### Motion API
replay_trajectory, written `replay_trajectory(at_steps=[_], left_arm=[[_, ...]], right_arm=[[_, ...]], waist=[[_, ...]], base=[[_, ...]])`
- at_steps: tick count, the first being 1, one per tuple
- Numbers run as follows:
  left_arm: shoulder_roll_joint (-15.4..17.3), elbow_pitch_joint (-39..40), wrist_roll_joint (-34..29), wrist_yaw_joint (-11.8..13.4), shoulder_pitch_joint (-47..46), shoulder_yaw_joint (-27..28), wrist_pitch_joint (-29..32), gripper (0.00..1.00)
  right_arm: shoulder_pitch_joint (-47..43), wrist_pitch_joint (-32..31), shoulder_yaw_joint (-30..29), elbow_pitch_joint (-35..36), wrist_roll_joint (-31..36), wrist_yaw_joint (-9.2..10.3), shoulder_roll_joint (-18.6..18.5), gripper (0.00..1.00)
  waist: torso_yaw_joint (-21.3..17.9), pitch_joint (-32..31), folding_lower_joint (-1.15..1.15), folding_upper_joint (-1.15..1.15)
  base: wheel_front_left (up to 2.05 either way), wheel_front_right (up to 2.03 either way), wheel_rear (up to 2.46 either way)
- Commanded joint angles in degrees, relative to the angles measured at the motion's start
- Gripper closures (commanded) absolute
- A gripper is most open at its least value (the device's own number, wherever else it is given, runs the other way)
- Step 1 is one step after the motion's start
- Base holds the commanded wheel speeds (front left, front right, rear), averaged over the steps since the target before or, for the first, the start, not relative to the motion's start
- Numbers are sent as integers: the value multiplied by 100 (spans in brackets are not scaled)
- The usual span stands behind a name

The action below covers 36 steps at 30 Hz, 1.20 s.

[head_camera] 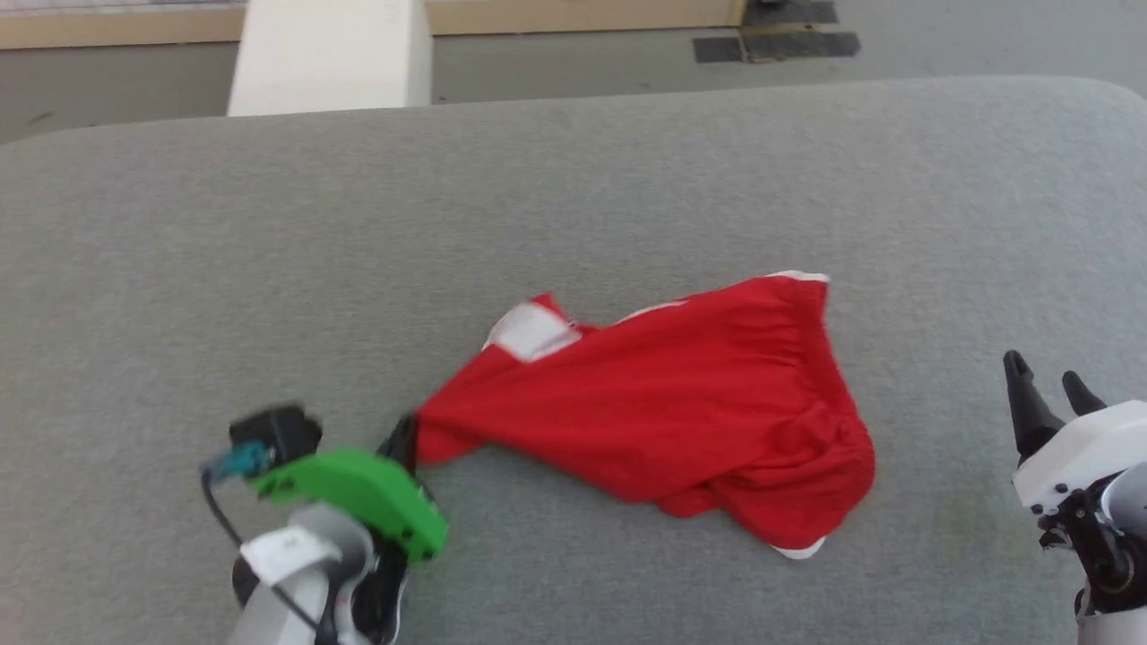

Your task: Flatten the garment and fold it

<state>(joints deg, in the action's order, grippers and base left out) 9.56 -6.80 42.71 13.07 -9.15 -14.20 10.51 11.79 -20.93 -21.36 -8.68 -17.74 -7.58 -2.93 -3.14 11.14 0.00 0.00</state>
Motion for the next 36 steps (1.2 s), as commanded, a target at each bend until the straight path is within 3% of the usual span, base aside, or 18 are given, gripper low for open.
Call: replay_trajectory(at_steps=[1,4,5,6,10,17,19,27,36], left_arm=[[39,3,97,70,195,27,41,100],[-13,-24,233,85,417,-14,196,100],[-45,-28,287,56,456,-49,252,80],[-55,-30,296,42,469,-75,271,0],[-87,85,257,-51,393,-7,-32,0],[339,381,-964,-289,65,132,-2028,0],[361,374,-1204,-292,21,113,-2304,0],[133,247,-1501,-414,-158,50,-2522,0],[-52,119,-1596,-552,-279,138,-2547,0]], right_arm=[[-63,-34,40,29,-22,9,5,0],[-61,-71,97,31,-39,9,5,0],[-64,-81,107,33,-31,9,5,0],[-68,-91,114,33,-27,9,5,0],[-47,-142,210,108,55,9,5,0],[493,-498,977,234,311,9,5,0],[791,-727,1265,90,505,9,5,0],[2009,-1367,1946,-1192,1272,9,-168,0],[2490,-1022,2183,-2210,1366,9,-206,0]], waist=[[197,-99,0,0],[246,-104,0,0],[263,-109,0,0],[275,-114,0,0],[292,-132,0,0],[210,-57,0,0],[201,13,0,0],[405,364,0,0],[638,680,0,0]], base=[[0,0,0],[0,0,0],[0,0,0],[0,0,0],[0,0,0],[0,0,0],[0,0,0],[0,0,0],[0,0,0]])
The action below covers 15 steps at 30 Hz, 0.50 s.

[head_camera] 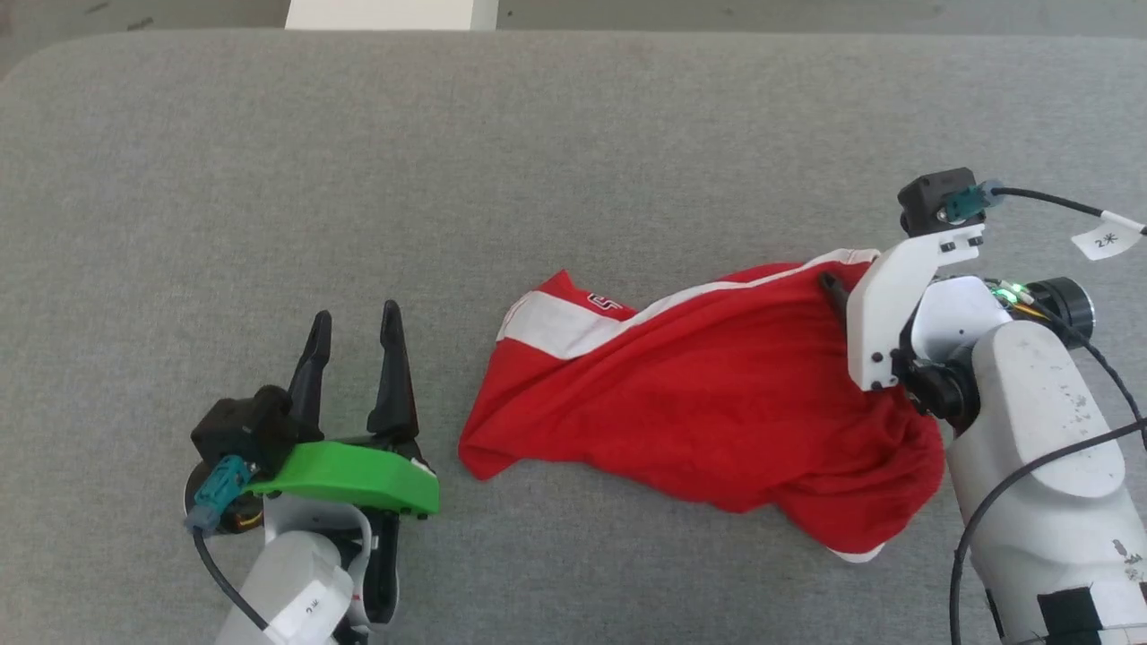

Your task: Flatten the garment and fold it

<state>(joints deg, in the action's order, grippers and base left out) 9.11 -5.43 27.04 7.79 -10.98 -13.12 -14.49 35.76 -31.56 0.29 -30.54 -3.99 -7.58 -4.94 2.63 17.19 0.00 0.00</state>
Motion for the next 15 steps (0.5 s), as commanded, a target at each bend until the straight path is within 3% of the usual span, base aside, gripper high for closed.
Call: replay_trajectory(at_steps=[1,5,6,7,8,15], left_arm=[[-20,-21,-44,-39,-107,47,-49,0],[-89,-34,-106,-100,-139,88,-50,0],[-105,-44,-118,-114,-145,95,-50,0],[-122,-62,-129,-134,-154,100,-50,0],[-135,-83,-129,-156,-159,102,-50,0],[-196,-270,-63,-303,-237,11,48,0]], right_arm=[[119,85,35,-89,-5,9,-16,0],[221,227,61,-295,-11,9,-64,0],[244,262,62,-328,-22,9,-66,65],[273,307,65,-363,-39,9,-68,90],[295,342,68,-387,-59,9,-69,100],[310,650,21,-308,-381,9,-82,100]], waist=[[66,90,0,0],[79,129,0,0],[78,132,0,0],[74,133,0,0],[69,133,0,0],[-25,22,0,0]], base=[[0,0,0],[0,0,0],[0,0,0],[0,0,0],[0,0,0],[0,0,0]])
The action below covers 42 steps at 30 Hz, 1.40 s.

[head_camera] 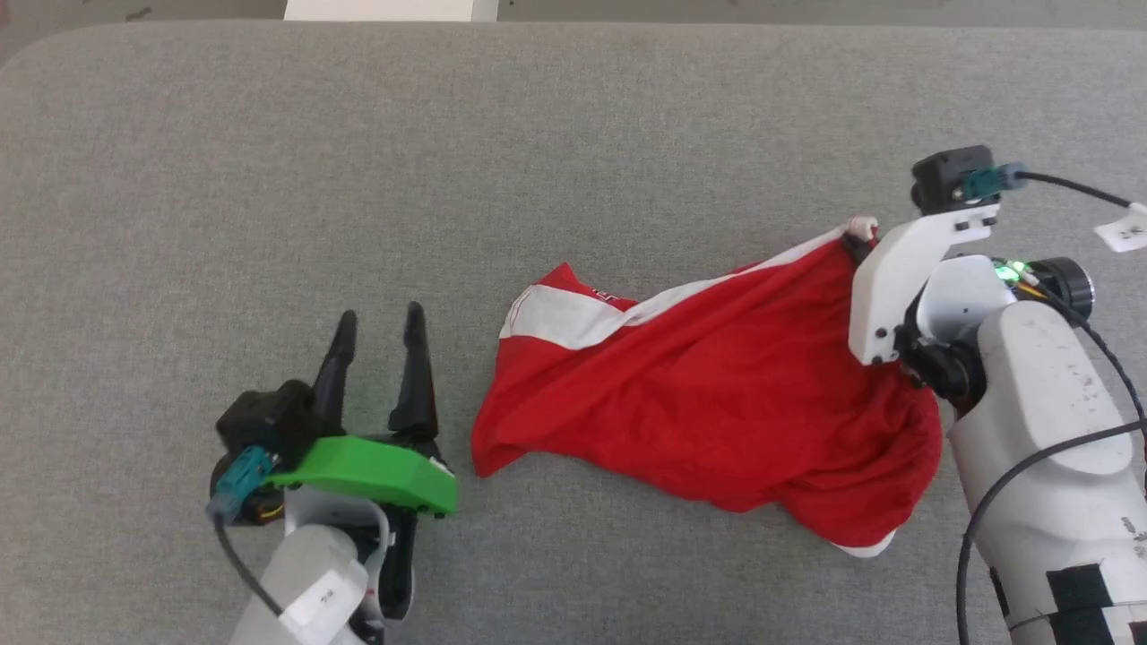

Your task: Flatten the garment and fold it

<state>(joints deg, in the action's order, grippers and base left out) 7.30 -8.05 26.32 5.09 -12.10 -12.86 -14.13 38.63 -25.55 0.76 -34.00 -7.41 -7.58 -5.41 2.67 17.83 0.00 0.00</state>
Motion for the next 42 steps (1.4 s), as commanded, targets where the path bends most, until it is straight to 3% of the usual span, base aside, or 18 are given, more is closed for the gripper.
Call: replay_trajectory(at_steps=[1,8,14,20,21,22,23,35,42], left_arm=[[-18,-19,28,-47,-160,-39,77,0],[-33,-220,131,-172,-729,-468,1268,0],[55,-825,64,110,-1196,-797,2840,0],[57,-1199,4,313,-1494,-794,3101,0],[35,-1241,23,332,-1509,-779,3083,18],[23,-1277,31,338,-1513,-783,3078,74],[-4,-1315,70,332,-1503,-782,3084,100],[-133,-1076,374,145,-1482,-712,2744,100],[158,-689,548,-46,-2193,-475,3014,100]], right_arm=[[-17,85,-61,88,-95,9,-34,100],[-594,130,-137,685,-423,9,18,100],[-967,-12,2,1209,-554,9,97,100],[-1108,-125,158,1563,-627,9,165,100],[-1122,-143,181,1605,-634,9,173,100],[-1133,-156,200,1634,-634,9,178,100],[-1147,-168,211,1662,-634,9,183,100],[-1240,-258,141,1906,-626,9,197,100],[-609,-869,-65,2303,-1511,9,103,100]], waist=[[-50,-70,0,0],[-322,-240,0,0],[-529,-250,0,0],[-620,-183,0,0],[-627,-171,0,0],[-628,-164,0,0],[-627,-158,0,0],[-500,-231,0,0],[-483,-280,0,0]], base=[[0,0,0],[0,0,0],[0,0,0],[0,0,0],[0,0,0],[0,0,0],[0,0,0],[0,0,0],[0,0,0]])
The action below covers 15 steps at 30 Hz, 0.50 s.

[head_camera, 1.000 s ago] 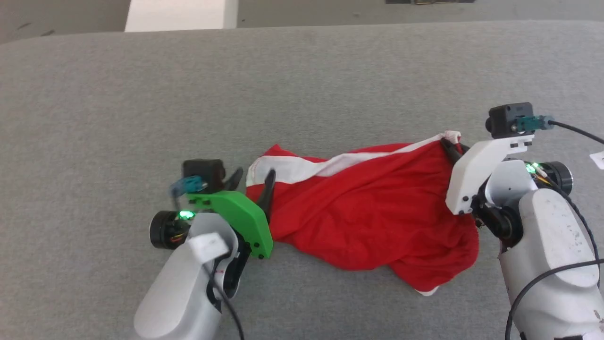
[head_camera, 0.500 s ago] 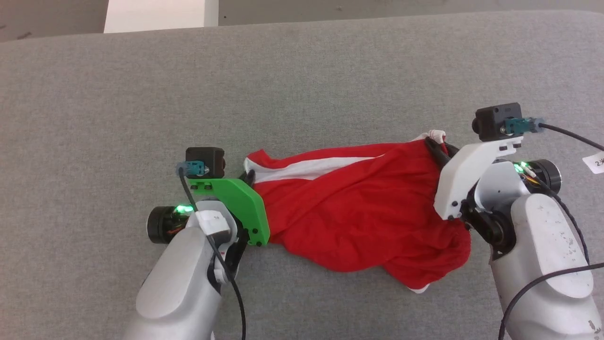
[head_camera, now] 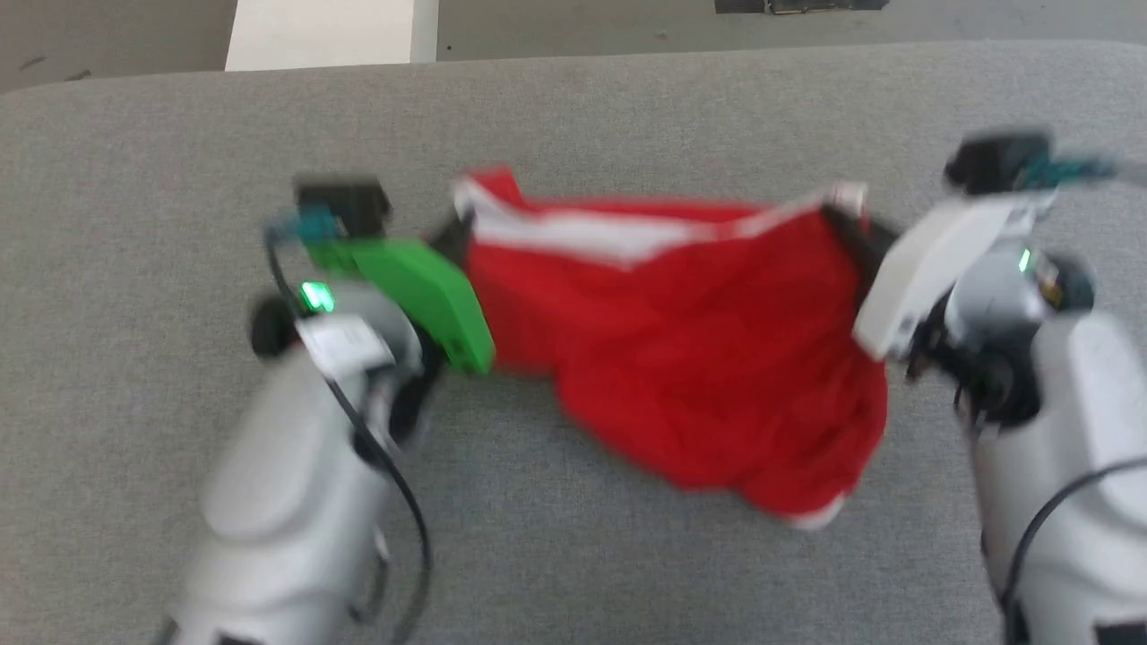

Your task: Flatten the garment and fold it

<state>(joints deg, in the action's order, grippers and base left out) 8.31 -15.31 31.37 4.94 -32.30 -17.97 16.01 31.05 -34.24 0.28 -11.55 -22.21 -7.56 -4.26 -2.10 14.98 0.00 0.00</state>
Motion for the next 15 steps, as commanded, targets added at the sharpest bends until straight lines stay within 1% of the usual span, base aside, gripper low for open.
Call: replay_trajectory(at_steps=[1,5,8,11,15], left_arm=[[184,22,9,-68,-413,64,108,100],[512,-234,-5,-147,-1442,283,372,100],[645,-461,-40,-198,-2288,398,432,100],[644,-744,-25,-151,-3153,576,327,100],[790,-1115,-246,-114,-4065,647,4,100]], right_arm=[[371,-159,-54,71,-200,8,-28,100],[1411,-627,-191,-111,-555,8,-53,100],[2317,-679,-285,-410,-516,8,-25,100],[3251,-532,-388,-795,-434,8,48,100],[4294,32,-448,-1211,-220,8,112,100]], waist=[[-12,21,0,0],[-77,166,0,0],[-117,314,0,0],[-149,470,0,0],[-193,657,0,0]], base=[[0,0,0],[0,0,0],[0,0,0],[0,0,0],[0,0,0]])
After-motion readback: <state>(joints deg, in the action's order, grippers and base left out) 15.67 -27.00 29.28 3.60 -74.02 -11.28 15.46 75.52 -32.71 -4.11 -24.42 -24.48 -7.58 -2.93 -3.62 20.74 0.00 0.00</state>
